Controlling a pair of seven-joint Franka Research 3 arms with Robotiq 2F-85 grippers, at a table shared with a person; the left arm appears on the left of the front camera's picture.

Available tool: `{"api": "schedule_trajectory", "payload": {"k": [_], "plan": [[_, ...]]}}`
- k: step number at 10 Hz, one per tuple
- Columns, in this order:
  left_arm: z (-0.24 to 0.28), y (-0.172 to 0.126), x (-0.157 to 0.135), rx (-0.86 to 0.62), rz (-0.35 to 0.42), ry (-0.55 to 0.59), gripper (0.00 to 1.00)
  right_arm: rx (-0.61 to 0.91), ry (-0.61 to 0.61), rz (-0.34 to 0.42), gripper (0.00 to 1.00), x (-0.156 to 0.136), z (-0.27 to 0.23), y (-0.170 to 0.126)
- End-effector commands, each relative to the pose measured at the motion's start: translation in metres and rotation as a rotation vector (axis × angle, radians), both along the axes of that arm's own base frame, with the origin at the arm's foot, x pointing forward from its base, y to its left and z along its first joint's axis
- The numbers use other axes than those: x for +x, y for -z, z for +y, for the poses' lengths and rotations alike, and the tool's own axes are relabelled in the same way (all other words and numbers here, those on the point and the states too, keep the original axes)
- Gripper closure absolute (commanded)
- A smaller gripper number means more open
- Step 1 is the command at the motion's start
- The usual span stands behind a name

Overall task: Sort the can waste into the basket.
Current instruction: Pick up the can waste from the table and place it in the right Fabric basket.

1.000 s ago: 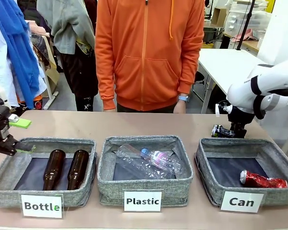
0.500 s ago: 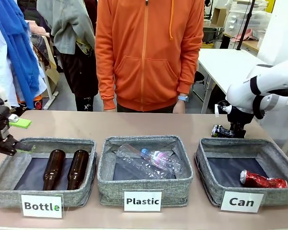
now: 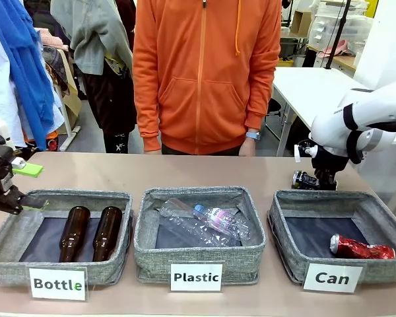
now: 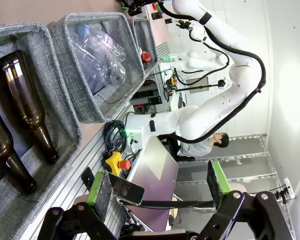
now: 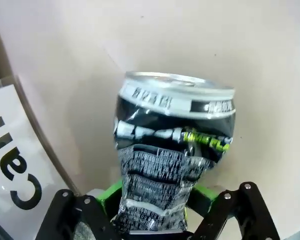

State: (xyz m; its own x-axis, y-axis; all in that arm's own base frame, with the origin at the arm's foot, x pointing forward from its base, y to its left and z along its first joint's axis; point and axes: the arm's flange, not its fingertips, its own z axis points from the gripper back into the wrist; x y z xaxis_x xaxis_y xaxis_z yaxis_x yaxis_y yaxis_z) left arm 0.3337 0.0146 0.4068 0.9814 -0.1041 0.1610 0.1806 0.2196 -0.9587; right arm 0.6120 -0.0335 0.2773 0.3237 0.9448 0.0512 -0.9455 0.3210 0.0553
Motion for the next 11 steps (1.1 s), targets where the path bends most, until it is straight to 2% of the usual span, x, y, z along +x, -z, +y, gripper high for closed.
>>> {"api": "schedule_trajectory", "payload": {"k": [1,4,6,9,11], "plan": [[0.002,-0.003,-0.002,0.01,0.01,-0.003,0.0,-0.021,0.01,0.001,1.0,0.009,0.0,0.01],[0.002,-0.003,-0.002,0.01,0.01,-0.003,0.0,-0.057,0.004,-0.013,1.0,0.005,0.005,0.003],[0.002,-0.003,-0.002,0.01,0.01,-0.003,0.0,-0.07,0.003,-0.035,1.0,0.001,0.007,-0.019],[0.002,-0.003,-0.002,0.01,0.01,-0.003,0.0,-0.152,-0.019,-0.084,1.0,-0.007,0.013,-0.079],[0.002,-0.003,-0.002,0.01,0.01,-0.003,0.0,-0.175,-0.038,-0.144,1.0,-0.032,0.02,-0.138]]}}
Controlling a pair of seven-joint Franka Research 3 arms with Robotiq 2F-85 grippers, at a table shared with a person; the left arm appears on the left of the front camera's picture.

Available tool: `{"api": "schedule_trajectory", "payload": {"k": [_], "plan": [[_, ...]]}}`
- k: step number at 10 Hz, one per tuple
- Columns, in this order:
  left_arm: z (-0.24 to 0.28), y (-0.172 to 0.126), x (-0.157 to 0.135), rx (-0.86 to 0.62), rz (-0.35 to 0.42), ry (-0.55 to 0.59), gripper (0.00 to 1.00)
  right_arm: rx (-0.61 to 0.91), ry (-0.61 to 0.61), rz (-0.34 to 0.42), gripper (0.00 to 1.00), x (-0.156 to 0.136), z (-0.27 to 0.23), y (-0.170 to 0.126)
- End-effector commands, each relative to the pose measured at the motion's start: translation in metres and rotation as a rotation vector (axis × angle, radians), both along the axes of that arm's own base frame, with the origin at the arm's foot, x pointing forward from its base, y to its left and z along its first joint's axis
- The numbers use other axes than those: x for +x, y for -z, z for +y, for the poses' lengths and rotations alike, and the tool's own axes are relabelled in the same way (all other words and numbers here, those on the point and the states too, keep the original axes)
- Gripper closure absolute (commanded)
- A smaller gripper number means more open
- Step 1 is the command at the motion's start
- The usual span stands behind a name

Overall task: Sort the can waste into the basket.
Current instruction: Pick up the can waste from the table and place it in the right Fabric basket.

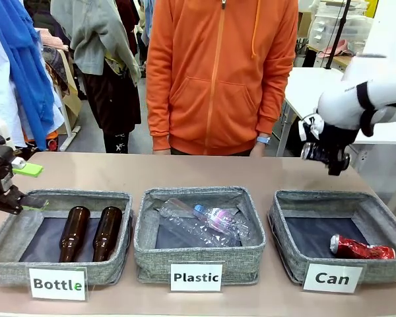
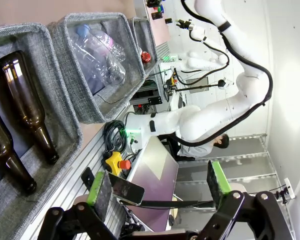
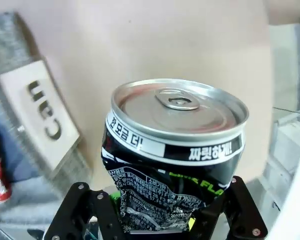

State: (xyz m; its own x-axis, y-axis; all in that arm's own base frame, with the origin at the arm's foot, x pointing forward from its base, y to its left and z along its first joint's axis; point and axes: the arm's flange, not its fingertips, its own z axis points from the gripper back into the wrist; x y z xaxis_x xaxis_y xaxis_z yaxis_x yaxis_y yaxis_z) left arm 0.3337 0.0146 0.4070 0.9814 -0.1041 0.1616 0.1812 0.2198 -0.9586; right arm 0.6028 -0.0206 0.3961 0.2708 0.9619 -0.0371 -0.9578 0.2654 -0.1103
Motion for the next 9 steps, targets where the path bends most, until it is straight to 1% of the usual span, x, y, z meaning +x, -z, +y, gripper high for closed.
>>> {"api": "schedule_trajectory", "payload": {"k": [1,2,3,4,5,6,7,8,9], "plan": [[0.002,-0.003,-0.002,0.01,0.01,-0.003,0.0,-0.029,0.016,0.016,1.0,-0.043,0.015,-0.038],[0.002,-0.003,-0.002,0.01,0.01,-0.003,0.0,-0.053,0.079,0.083,1.0,-0.071,0.026,-0.045],[0.002,-0.003,-0.002,0.01,0.01,-0.003,0.0,-0.016,0.087,0.176,1.0,-0.109,0.032,-0.043],[0.002,-0.003,-0.002,0.01,0.01,-0.003,0.0,-0.003,0.052,0.244,1.0,-0.148,0.036,-0.035],[0.002,-0.003,-0.002,0.01,0.01,-0.003,0.0,-0.005,-0.001,0.307,1.0,-0.188,0.037,-0.021],[0.002,-0.003,-0.002,0.01,0.01,-0.003,0.0,-0.012,-0.058,0.375,1.0,-0.213,0.035,-0.007],[0.002,-0.003,-0.002,0.01,0.01,-0.003,0.0,0.006,-0.105,0.4,1.0,-0.234,0.033,-0.002],[0.002,-0.003,-0.002,0.01,0.01,-0.003,0.0,0.004,-0.134,0.406,1.0,-0.241,0.028,0.001],[0.002,-0.003,-0.002,0.01,0.01,-0.003,0.0,0.015,-0.14,0.394,1.0,-0.242,0.025,0.001]]}}
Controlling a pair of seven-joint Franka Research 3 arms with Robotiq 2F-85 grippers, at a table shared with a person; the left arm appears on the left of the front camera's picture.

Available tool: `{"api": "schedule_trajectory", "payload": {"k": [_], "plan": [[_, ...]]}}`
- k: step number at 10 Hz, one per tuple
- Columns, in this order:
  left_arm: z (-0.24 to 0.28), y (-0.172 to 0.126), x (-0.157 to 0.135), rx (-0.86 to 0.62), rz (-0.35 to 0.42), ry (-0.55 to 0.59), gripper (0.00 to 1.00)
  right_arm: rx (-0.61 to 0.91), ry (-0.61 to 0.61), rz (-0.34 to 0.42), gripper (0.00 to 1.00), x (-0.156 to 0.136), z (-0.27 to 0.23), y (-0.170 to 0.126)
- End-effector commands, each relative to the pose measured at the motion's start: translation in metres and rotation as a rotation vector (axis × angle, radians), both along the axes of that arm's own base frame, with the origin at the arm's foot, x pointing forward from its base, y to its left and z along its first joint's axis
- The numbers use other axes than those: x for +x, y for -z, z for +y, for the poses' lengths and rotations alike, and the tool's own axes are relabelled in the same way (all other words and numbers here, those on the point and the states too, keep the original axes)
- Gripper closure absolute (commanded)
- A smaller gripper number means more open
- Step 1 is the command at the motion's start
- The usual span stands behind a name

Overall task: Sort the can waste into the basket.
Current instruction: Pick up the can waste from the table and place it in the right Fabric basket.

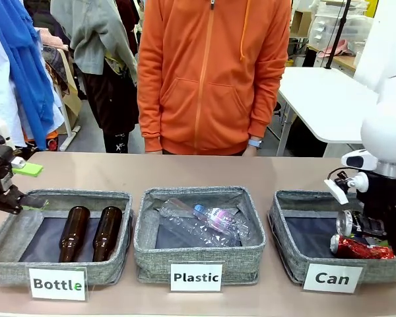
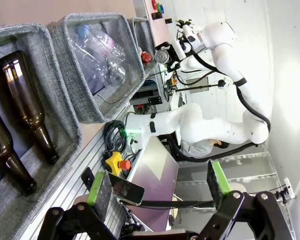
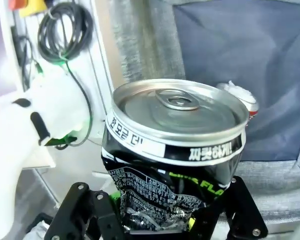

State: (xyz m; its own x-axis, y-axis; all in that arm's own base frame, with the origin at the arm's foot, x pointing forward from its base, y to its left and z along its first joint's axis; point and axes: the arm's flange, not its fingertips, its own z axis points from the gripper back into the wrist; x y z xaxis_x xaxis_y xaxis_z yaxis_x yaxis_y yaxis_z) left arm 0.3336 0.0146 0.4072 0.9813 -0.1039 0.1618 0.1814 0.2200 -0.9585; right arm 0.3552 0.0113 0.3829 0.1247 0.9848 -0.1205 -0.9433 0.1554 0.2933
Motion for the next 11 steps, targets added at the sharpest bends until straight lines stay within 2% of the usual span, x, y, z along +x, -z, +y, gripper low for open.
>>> {"api": "schedule_trajectory", "payload": {"k": [1,5,6,7,8,9,10,11], "plan": [[0.002,-0.003,-0.002,0.01,0.01,-0.003,0.0,0.025,-0.039,-0.02,1.0,0.007,-0.008,-0.014],[0.002,-0.003,-0.002,0.01,0.01,-0.003,0.0,0.022,-0.05,-0.014,1.0,0.019,-0.007,-0.018],[0.002,-0.003,-0.002,0.01,0.01,-0.003,0.0,0.04,-0.027,-0.032,1.0,0.022,-0.006,-0.021],[0.002,-0.003,-0.002,0.01,0.01,-0.003,0.0,0.05,-0.037,-0.028,0.4,0.023,-0.005,-0.022],[0.002,-0.003,-0.002,0.01,0.01,-0.003,0.0,0.054,-0.032,-0.033,0.4,0.024,-0.005,-0.022],[0.002,-0.003,-0.002,0.01,0.01,-0.003,0.0,0.055,-0.029,-0.035,0.0,0.024,-0.005,-0.022],[0.002,-0.003,-0.002,0.01,0.01,-0.003,0.0,0.057,-0.011,-0.052,0.36,0.024,-0.004,-0.023],[0.002,-0.003,-0.002,0.01,0.01,-0.003,0.0,0.061,-0.011,-0.048,0.0,0.025,-0.004,-0.023]]}}
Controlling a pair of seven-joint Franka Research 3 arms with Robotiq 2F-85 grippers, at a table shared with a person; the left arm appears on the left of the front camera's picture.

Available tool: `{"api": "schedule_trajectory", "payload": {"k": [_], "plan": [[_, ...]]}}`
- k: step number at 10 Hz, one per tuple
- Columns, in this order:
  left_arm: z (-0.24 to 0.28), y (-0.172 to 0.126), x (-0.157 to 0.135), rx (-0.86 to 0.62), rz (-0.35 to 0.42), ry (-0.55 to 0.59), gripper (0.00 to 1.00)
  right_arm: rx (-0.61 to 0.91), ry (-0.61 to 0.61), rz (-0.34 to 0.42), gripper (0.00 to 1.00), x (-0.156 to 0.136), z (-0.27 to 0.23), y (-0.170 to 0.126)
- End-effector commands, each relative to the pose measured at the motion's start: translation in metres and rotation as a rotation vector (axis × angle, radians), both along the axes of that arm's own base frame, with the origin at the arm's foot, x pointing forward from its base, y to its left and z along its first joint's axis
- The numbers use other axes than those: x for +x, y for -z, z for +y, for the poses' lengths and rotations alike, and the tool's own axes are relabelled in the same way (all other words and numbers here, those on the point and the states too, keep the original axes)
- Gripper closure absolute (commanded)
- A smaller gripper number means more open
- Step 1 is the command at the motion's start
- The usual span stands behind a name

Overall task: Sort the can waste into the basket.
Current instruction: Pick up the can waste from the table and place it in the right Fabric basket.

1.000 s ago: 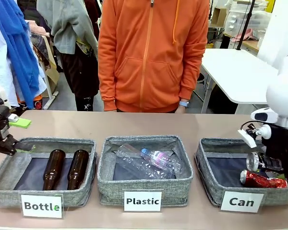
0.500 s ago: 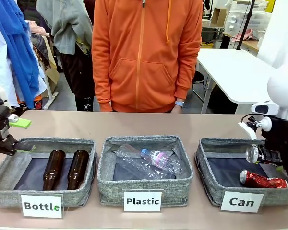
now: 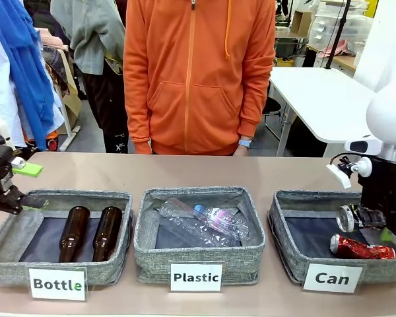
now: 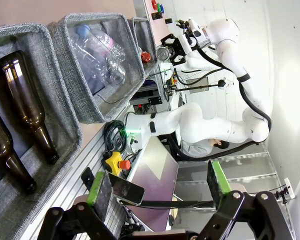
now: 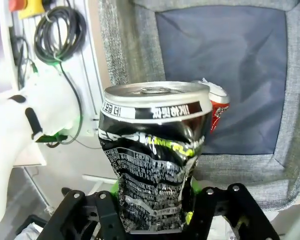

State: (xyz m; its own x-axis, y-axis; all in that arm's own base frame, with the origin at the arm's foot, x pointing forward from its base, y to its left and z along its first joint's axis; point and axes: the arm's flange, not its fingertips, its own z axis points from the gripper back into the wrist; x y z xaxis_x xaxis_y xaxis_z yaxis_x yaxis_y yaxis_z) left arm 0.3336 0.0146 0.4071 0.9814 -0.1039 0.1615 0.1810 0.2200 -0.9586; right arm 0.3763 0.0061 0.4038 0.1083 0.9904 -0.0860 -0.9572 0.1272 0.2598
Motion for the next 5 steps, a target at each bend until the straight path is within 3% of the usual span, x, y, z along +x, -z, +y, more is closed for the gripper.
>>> {"api": "schedule_trajectory", "payload": {"k": [1,5], "plan": [[0.0018,-0.0029,-0.0015,0.01,0.01,-0.003,0.0,0.042,0.016,-0.014,0.0,0.0036,0.002,-0.0028],[0.0018,-0.0029,-0.0015,0.01,0.01,-0.003,0.0,0.111,0.065,-0.029,0.0,0.0095,0.001,-0.0067]]}}
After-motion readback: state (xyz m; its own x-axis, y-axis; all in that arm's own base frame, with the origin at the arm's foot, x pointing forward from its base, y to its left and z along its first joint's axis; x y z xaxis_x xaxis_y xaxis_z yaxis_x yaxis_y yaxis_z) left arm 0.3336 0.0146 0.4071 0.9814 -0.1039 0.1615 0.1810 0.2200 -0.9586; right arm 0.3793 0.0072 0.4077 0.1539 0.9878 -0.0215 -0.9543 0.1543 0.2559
